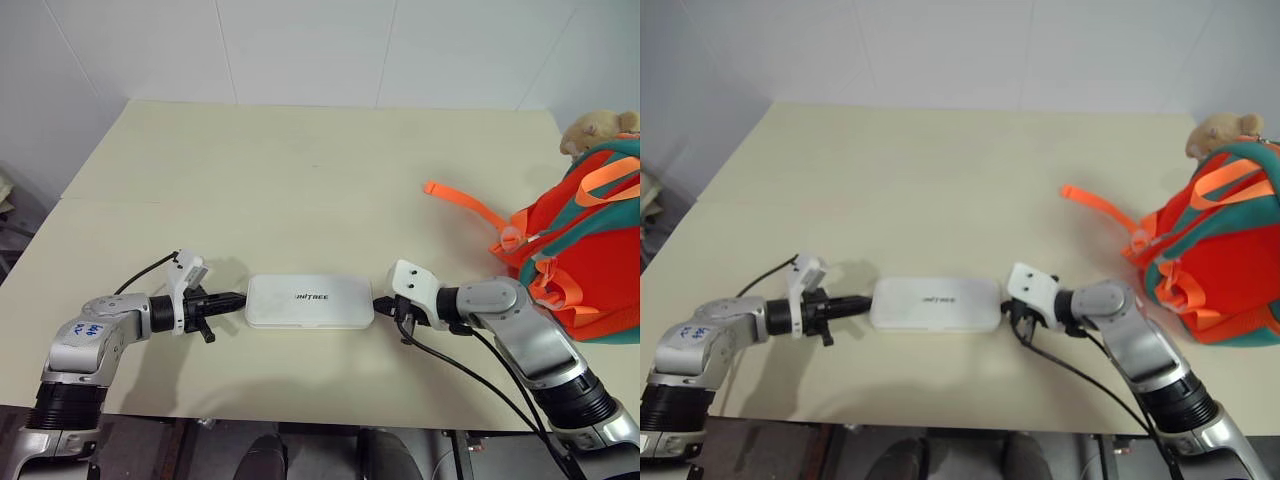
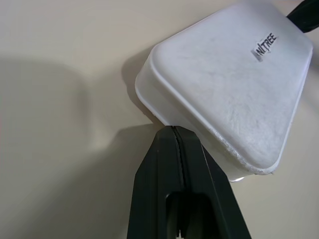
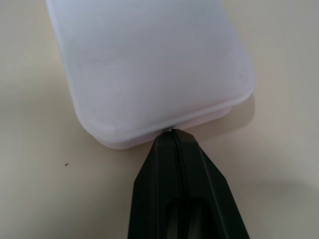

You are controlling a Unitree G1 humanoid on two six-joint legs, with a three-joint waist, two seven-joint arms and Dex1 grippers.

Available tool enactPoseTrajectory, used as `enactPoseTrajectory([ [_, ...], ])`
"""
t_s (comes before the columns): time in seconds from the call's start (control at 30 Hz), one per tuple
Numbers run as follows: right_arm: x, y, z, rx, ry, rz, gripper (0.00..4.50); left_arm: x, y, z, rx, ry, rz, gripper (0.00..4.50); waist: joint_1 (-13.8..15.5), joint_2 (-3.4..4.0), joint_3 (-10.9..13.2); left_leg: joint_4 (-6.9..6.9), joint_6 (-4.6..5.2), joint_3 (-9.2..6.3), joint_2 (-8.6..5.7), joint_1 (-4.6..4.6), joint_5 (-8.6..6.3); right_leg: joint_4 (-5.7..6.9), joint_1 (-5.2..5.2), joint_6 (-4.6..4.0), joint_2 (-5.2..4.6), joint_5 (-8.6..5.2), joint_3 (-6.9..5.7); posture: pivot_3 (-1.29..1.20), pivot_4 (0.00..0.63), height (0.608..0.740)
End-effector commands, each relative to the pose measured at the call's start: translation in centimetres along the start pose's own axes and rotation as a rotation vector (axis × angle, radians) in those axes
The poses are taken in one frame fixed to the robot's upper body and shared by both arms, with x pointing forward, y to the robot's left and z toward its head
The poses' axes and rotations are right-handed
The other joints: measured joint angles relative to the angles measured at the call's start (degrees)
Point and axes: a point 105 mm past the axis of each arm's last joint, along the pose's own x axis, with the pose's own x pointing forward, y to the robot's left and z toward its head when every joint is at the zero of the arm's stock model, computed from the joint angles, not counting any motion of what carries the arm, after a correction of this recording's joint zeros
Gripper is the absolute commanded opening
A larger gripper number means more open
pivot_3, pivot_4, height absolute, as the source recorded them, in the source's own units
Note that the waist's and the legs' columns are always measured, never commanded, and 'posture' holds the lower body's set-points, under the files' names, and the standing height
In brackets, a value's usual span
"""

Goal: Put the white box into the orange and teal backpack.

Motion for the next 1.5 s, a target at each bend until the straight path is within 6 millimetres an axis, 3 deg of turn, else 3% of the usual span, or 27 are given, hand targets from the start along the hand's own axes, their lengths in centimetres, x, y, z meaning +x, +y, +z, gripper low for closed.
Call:
enactPoseTrajectory([
  [0.03, -0.9, -1.2, 0.5, -0.037, -0.012, -0.040, 0.12, -1.0, 0.6, 0.9, 0.048, -0.016, 0.014, 0.00, -0.01, 0.00, 0.00, 0.00, 0.00, 0.00, 0.00, -0.01, 0.00, 0.00, 0.00, 0.00, 0.00, 0.00, 0.00, 0.00, 0.150, 0.740],
  [0.07, -1.0, -1.4, 0.5, -0.035, -0.013, -0.047, 0.12, -1.1, 0.8, 1.0, 0.051, -0.022, 0.027, 0.00, -0.07, 0.00, 0.00, 0.00, 0.00, 0.00, 0.00, -0.01, 0.00, -0.01, 0.00, 0.00, 0.00, 0.00, 0.00, 0.00, 0.150, 0.740],
  [0.17, -1.2, -2.6, 0.6, -0.023, -0.011, -0.099, 1.05, -1.5, 1.8, 1.8, 0.078, -0.046, 0.073, 0.58, -0.10, 0.00, 0.00, 0.00, 0.00, 0.00, 0.01, -0.01, 0.00, 0.00, -0.02, 0.00, 0.01, 0.00, 0.00, 0.00, 0.150, 0.740],
  [0.5, -2.3, -4.3, 1.1, -0.063, -0.002, -0.153, 4.47, -2.8, 2.7, 2.8, 0.110, -0.073, 0.134, 3.69, -0.12, 0.00, 0.00, -0.01, -0.15, 0.03, 0.00, -0.09, 0.08, -0.03, -0.04, 0.02, 0.00, 0.01, -0.01, 0.00, 0.150, 0.740],
  [0.6, -2.6, -4.6, 1.2, -0.073, 0.003, -0.163, 4.50, -3.4, 2.7, 2.8, 0.115, -0.073, 0.135, 4.48, -0.09, 0.00, 0.00, -0.01, -0.15, 0.03, 0.00, -0.09, 0.08, -0.04, -0.04, 0.02, 0.01, 0.01, -0.01, 0.00, 0.150, 0.740],
  [0.73, -2.5, -4.6, 1.0, -0.076, 0.005, -0.171, 4.50, -4.1, 2.8, 3.0, 0.116, -0.090, 0.148, 4.48, -0.15, 0.00, 0.00, -0.01, -0.13, 0.04, 0.01, -0.09, 0.07, -0.06, -0.04, 0.02, 0.00, 0.01, 0.00, 0.00, 0.150, 0.740],
  [0.83, -2.0, -4.6, 0.7, -0.077, 0.008, -0.183, 4.50, -4.6, 4.7, 3.6, 0.095, -0.162, 0.259, 4.48, -0.07, 0.00, 0.00, 0.00, -0.08, 0.03, 0.01, -0.08, 0.04, -0.05, -0.05, 0.02, 0.00, 0.01, -0.01, 0.00, 0.150, 0.740],
  [1.17, -1.6, -3.7, 0.9, -0.048, -0.007, -0.141, 4.50, -4.0, 0.8, 3.2, -0.074, -0.250, 0.041, 4.48, -0.14, 0.00, 0.00, 0.01, -0.15, 0.05, 0.01, -0.12, 0.07, 0.07, -0.05, 0.04, 0.00, 0.02, 0.00, 0.00, 0.150, 0.740],
  [1.27, -1.9, -3.8, 0.7, 0.057, -0.025, -0.149, 4.50, -4.0, 0.7, 3.0, -0.081, -0.254, 0.041, 4.48, -0.12, 0.00, 0.00, 0.02, -0.15, 0.04, 0.01, -0.11, 0.07, 0.00, -0.05, 0.04, -0.01, 0.02, 0.00, 0.00, 0.150, 0.740],
  [1.5, -1.8, -3.4, -0.8, 0.071, 0.023, -0.156, 4.50, -3.8, 0.7, 2.7, -0.125, -0.268, 0.032, 4.48, -0.12, 0.00, 0.00, 0.05, -0.12, 0.04, 0.01, -0.09, 0.06, -0.02, -0.05, 0.04, 0.00, 0.02, 0.00, 0.00, 0.150, 0.740],
])
